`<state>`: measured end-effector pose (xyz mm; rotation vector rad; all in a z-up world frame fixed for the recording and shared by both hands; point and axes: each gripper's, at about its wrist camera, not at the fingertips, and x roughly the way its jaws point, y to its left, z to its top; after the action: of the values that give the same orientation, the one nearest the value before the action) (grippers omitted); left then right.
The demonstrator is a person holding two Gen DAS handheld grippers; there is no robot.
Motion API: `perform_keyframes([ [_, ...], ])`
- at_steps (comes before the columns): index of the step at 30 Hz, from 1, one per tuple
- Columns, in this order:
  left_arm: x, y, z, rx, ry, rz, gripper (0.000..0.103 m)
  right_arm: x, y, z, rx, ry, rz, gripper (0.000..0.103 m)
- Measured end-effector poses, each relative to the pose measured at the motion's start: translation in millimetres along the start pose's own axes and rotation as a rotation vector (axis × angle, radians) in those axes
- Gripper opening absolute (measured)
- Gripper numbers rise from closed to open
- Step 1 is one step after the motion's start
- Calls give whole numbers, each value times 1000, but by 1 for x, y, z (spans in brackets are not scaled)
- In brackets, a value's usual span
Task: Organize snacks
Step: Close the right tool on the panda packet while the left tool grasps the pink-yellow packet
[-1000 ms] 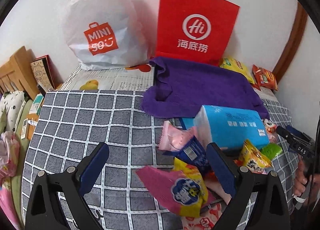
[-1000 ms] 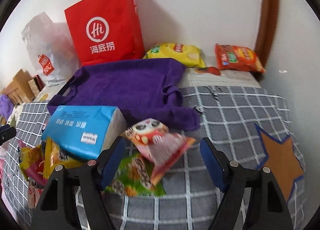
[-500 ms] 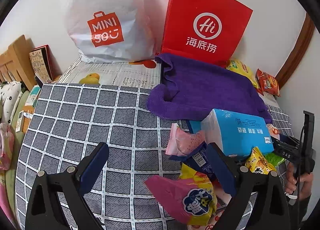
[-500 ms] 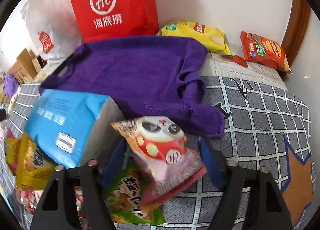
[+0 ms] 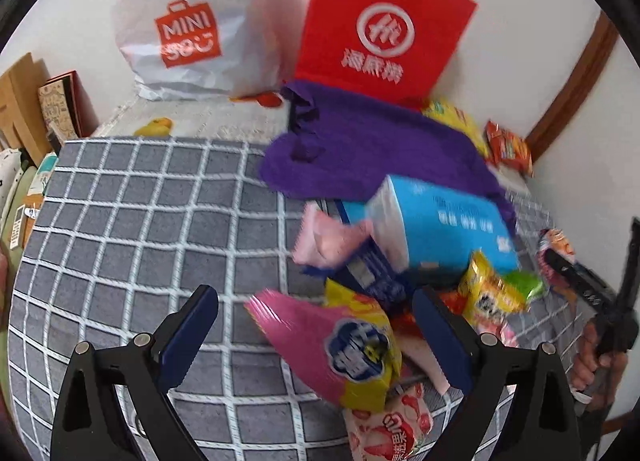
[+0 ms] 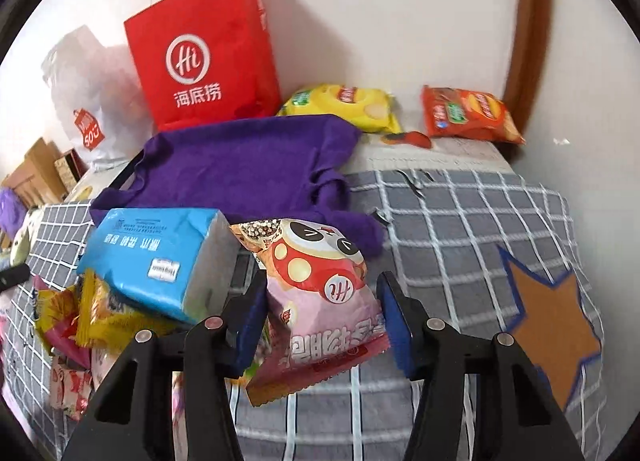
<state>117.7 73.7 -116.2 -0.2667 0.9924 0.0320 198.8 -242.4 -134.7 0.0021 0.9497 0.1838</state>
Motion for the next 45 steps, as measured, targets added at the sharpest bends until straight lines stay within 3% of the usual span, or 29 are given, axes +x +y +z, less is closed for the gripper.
perform_keyframes([
  [7, 30, -10, -16, 3, 87, 0, 97, -34, -9, -42, 58, 10, -12, 54],
  [10, 36, -6, -20, -18, 115, -5, 58, -42, -8, -58, 67, 21, -18, 54],
  [12, 34, -3, -22, -26, 116, -36, 54, -47, -8, -68, 79, 28, -14, 54],
  [18, 6, 3, -25, 1, 57, -41, 53, -63, -3, -83, 90, 18, -19, 54],
  [27, -34, 1, -17, 34, -6, -75, 53, -88, 18, -78, 93, -28, -16, 54],
  [34, -50, -9, -13, 57, -19, -165, 53, -96, 44, -68, 68, -55, 26, 54],
  [45, -65, -21, 1, 102, -58, -176, 53, -94, 71, -55, 59, -74, 34, 54],
])
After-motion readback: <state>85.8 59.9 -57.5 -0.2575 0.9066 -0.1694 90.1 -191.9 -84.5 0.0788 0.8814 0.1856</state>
